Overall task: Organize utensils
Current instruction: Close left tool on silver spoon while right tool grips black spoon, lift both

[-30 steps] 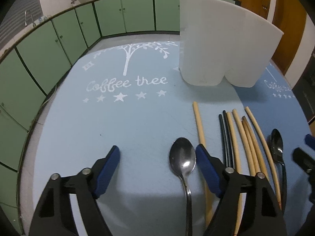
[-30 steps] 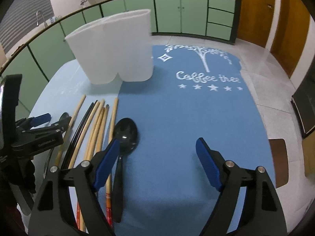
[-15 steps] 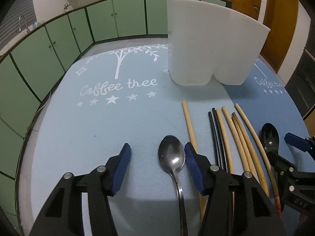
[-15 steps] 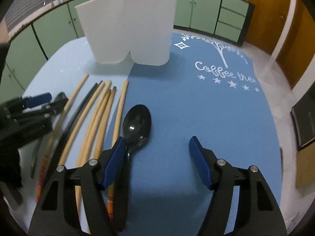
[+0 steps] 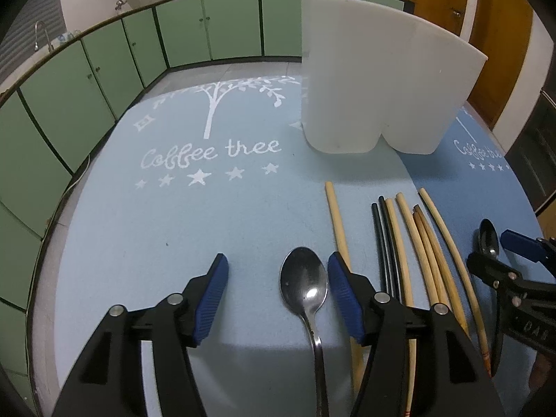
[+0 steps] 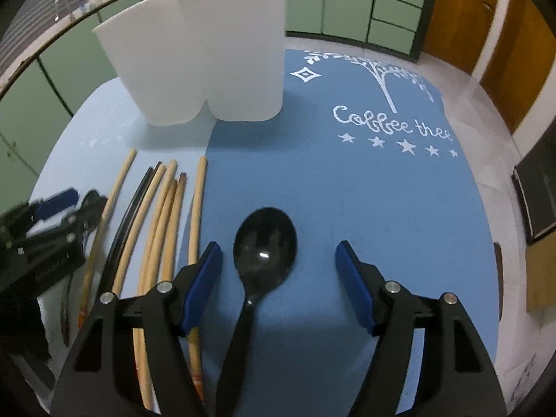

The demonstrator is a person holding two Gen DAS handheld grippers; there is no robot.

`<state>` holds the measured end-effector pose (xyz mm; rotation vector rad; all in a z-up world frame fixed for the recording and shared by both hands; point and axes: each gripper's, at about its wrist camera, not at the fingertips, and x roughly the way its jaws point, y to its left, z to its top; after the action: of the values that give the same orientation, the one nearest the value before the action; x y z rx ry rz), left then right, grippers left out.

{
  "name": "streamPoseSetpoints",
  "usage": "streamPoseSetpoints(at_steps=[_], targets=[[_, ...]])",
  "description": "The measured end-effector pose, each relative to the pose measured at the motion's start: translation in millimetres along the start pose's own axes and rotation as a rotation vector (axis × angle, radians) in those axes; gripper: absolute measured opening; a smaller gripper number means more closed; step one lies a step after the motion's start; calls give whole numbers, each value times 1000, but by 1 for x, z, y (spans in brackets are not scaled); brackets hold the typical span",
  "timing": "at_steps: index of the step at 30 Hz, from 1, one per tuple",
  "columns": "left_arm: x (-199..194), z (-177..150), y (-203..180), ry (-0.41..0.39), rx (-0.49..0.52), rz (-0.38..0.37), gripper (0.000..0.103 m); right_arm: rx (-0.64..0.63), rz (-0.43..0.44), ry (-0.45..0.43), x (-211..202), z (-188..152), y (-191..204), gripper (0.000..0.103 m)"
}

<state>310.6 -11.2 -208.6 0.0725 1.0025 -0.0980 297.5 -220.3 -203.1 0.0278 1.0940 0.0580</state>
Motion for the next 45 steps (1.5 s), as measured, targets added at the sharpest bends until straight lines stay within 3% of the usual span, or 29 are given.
streamPoseSetpoints(at_steps=[2, 4, 5, 9, 12, 20, 27, 35, 45], targets=[[-1, 1, -1, -2, 0, -5, 50, 29, -1, 13, 1, 4, -2, 61], [-2, 2, -5, -5, 2, -10, 35, 25, -27, 16, 2, 7, -3, 37], [-2, 2, -6, -8, 2, -9, 29, 22, -21, 18, 2, 9, -3, 35], [-4, 2, -7, -14, -8, -30, 26, 33, 48, 8, -4, 10, -10, 34], [-15, -4, -1, -48, -29, -65, 26, 23, 111, -71, -21, 6, -13, 34], [-79, -24, 4, -286, -71, -80, 26, -58, 140, -317, -80, -6, -13, 34], [-117, -19, 8, -416, -96, -84, 26, -94, 137, -529, -122, 4, -11, 34], [-144, 22, 17, -535, -99, -102, 25, -28, 193, -656, -133, 49, -26, 34], [-150, 102, 18, -713, -135, -164, 25, 6, 167, -783, -129, 130, -28, 34]])
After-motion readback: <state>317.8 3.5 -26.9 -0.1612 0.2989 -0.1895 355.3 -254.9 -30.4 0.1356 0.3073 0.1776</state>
